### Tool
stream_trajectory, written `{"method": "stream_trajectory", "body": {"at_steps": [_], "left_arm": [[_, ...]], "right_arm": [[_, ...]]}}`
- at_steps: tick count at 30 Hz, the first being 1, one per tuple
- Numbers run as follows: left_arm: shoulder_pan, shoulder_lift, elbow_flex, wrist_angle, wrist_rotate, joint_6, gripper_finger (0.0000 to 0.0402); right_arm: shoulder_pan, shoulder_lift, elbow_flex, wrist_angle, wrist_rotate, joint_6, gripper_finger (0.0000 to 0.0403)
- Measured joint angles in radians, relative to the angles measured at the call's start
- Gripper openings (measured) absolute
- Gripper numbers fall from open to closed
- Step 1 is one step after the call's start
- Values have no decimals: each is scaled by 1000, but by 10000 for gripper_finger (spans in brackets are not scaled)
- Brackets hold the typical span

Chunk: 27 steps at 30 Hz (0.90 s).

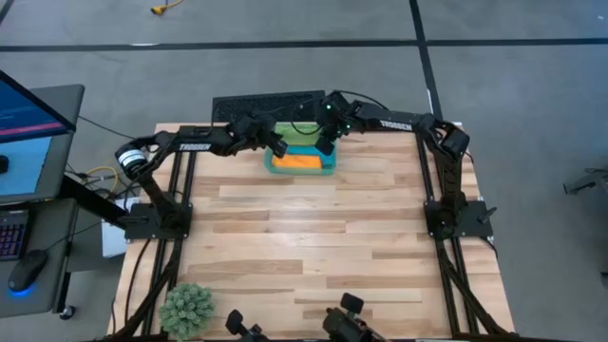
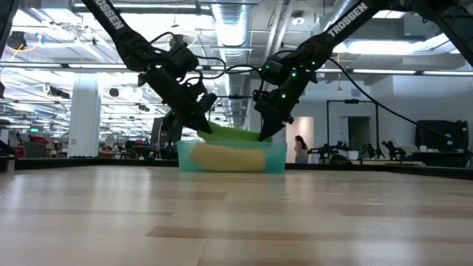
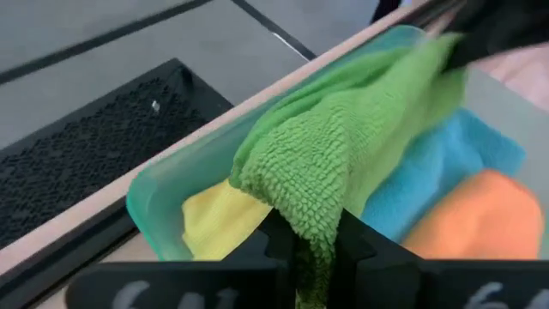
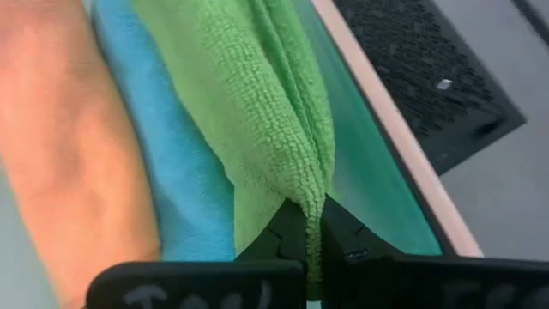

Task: Roll microfiber towels into tight, uniform cylinder then place into a basket
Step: Put the rolled green microfiber towel into the green bin

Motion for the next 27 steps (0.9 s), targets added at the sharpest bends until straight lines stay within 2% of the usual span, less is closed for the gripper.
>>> {"method": "stream_trajectory", "body": {"at_steps": [3,10,21,27], "left_arm": [[12,18,7,-16,19,-19,13],[35,108,54,-27,57,-21,14],[27,110,63,-95,35,-28,16],[24,109,62,-102,22,-27,34]], "right_arm": [[-13,0,-1,1,-45,-1,17],[-24,2,-3,4,-43,6,19],[-24,70,-4,10,-50,-9,25],[-16,61,5,9,-39,-10,25]]}}
